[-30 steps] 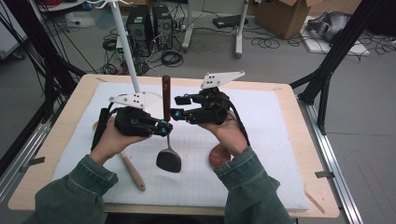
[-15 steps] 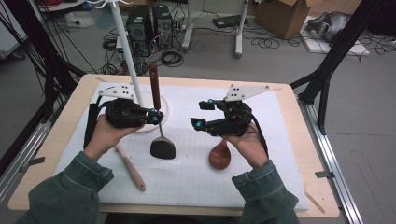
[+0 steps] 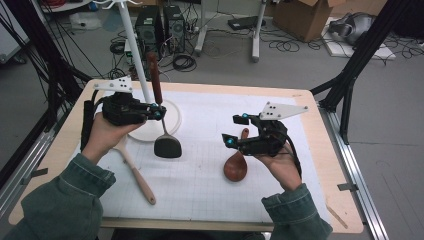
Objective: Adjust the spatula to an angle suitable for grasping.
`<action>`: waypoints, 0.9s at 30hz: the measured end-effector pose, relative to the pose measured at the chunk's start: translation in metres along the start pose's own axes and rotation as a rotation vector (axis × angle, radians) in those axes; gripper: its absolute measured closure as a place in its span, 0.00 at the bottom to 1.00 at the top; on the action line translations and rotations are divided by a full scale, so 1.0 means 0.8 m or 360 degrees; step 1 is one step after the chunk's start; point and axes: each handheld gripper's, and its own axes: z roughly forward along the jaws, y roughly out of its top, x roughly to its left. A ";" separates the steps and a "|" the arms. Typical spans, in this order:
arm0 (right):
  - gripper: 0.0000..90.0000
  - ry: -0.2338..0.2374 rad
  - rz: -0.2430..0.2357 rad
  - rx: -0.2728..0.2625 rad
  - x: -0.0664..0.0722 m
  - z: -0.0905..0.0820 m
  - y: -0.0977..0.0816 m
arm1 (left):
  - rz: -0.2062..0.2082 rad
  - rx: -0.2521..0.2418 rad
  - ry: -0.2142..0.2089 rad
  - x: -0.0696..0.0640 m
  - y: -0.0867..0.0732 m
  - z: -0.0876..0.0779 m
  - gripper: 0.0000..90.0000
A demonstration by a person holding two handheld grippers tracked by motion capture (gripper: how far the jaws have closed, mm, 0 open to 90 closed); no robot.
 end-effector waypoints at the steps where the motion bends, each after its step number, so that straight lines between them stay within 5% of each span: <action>1: 0.29 -0.0004 0.0000 -0.0001 -0.001 -0.002 -0.002 | -0.0009 -0.0010 0.0009 0.002 0.001 -0.002 0.93; 27: 0.27 -0.0073 0.0066 -0.0010 -0.012 -0.033 -0.033 | -0.0056 -0.0004 0.0164 0.044 0.030 -0.033 0.93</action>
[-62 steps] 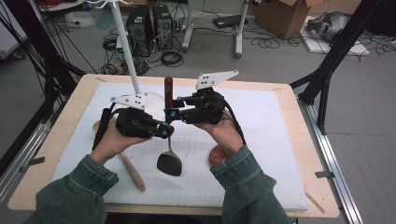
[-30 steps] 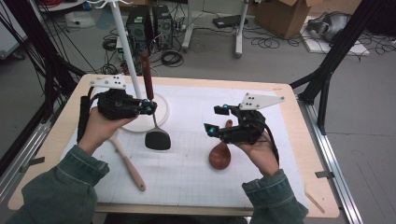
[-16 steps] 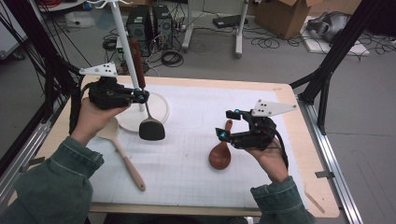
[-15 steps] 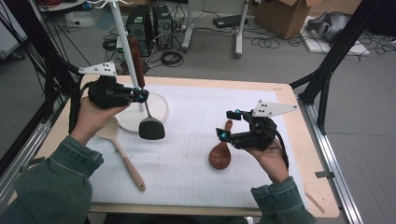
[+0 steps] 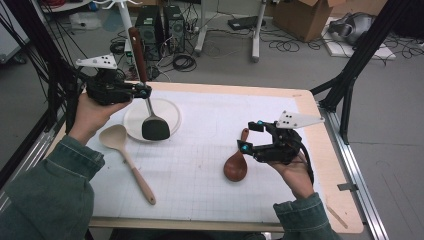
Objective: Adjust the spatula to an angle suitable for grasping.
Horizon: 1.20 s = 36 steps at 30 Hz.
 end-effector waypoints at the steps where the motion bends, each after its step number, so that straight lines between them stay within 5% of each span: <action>1: 0.27 -0.0001 -0.0001 0.0000 0.000 0.000 0.000 | 0.0003 0.0003 0.0004 0.001 0.001 -0.001 0.93; 36: 0.25 0.0013 0.0006 0.0001 -0.008 -0.004 0.000 | -0.0035 -0.0029 0.0083 0.034 0.038 -0.017 0.93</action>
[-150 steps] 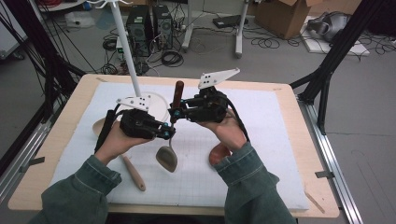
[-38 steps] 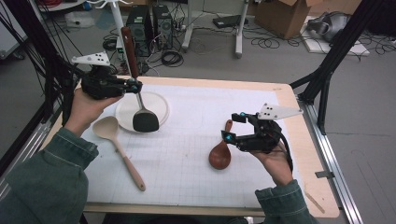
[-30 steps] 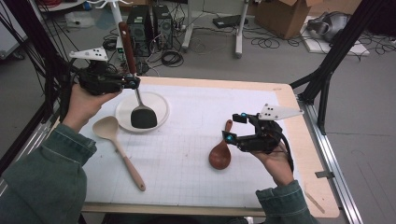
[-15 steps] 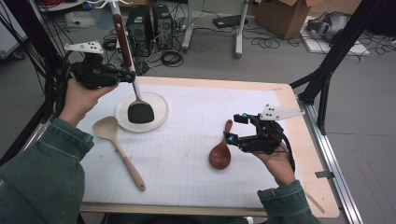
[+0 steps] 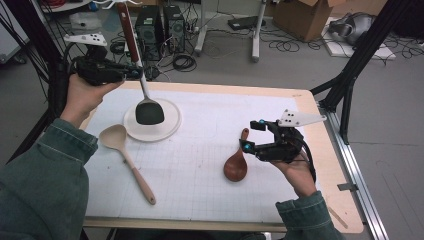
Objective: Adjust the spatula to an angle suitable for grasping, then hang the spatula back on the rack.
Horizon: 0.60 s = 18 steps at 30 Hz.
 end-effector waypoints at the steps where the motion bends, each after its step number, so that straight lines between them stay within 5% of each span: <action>1: 0.25 0.0001 0.0008 0.0001 0.000 -0.001 0.000 | -0.0001 0.0000 -0.0002 0.000 0.002 0.000 0.93; 18: 0.24 0.0013 -0.0005 -0.0019 -0.001 0.001 0.002 | -0.0069 0.0010 0.0013 0.020 0.007 0.004 0.93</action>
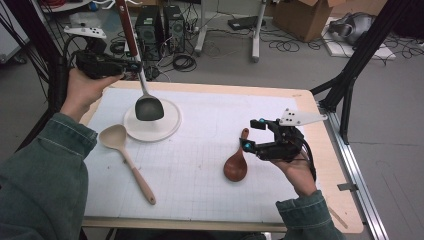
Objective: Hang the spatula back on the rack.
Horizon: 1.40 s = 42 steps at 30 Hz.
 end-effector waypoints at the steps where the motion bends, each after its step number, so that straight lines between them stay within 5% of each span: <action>1: 0.24 0.0008 0.0007 0.0004 0.001 0.000 0.000 | 0.0001 0.0005 0.0001 0.001 0.000 0.001 0.93; 25: 0.24 0.0049 -0.0008 0.0011 0.003 0.007 0.004 | -0.0052 0.0036 0.0071 0.017 -0.005 0.006 0.92; 35: 0.24 0.0048 -0.0015 0.0006 0.003 0.006 0.004 | -0.0046 -0.0018 0.0075 0.017 -0.001 -0.017 0.86; 42: 0.24 0.0049 -0.0017 0.0008 0.003 0.005 0.003 | 0.0032 -0.0023 0.0036 0.006 0.015 -0.034 0.89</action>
